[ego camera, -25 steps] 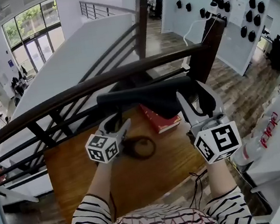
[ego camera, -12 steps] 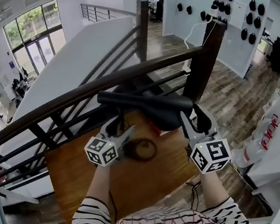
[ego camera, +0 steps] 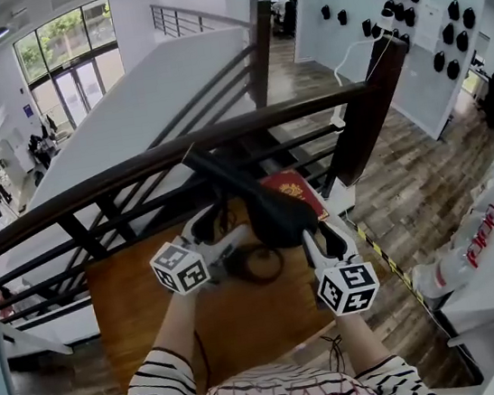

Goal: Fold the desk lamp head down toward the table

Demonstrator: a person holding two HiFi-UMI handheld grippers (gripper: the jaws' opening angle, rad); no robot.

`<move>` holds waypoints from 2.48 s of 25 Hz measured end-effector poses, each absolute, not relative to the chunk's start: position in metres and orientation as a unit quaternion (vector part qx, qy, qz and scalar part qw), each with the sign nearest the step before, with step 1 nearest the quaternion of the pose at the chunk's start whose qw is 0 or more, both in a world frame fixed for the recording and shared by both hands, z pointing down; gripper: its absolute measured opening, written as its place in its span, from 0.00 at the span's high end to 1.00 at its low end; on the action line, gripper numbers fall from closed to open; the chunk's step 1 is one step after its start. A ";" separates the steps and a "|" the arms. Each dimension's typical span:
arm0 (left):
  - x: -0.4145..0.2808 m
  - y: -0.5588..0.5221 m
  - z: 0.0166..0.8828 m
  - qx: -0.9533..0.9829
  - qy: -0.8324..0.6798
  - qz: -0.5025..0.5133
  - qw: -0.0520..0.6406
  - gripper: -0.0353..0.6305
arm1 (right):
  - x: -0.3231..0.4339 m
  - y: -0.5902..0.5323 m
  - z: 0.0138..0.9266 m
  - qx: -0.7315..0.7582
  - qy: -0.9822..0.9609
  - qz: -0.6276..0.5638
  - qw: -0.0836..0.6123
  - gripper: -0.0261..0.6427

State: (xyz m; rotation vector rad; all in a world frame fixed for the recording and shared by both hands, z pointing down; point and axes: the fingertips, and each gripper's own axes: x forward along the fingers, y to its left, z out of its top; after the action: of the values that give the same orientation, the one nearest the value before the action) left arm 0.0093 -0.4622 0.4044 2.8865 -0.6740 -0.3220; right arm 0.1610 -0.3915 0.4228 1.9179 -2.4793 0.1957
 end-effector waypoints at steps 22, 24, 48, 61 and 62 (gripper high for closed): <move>0.012 -0.461 0.395 0.972 -0.200 -0.102 0.073 0.24 | 0.116 -0.415 0.468 0.568 -0.815 0.098 0.055 0.83; 0.011 -0.460 0.396 0.972 -0.198 -0.099 0.075 0.24 | 0.113 -0.415 0.468 0.567 -0.816 0.097 0.052 0.84; -0.009 -0.422 0.423 0.949 -0.302 -0.071 0.057 0.29 | 0.127 -0.390 0.459 0.553 -0.827 0.098 0.023 0.81; -0.005 -0.347 0.446 0.935 -0.350 -0.045 0.035 0.54 | 0.137 -0.334 0.474 0.520 -0.848 0.101 0.035 0.90; -0.005 -0.341 0.450 0.933 -0.355 -0.042 0.035 0.57 | 0.138 -0.329 0.476 0.517 -0.849 0.102 0.036 0.92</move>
State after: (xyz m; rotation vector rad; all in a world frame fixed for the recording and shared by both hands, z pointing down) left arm -0.0045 -0.3413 0.4495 2.8697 -1.0901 -0.1278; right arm 0.1380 -0.3285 0.4765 1.5892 -2.6071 0.3137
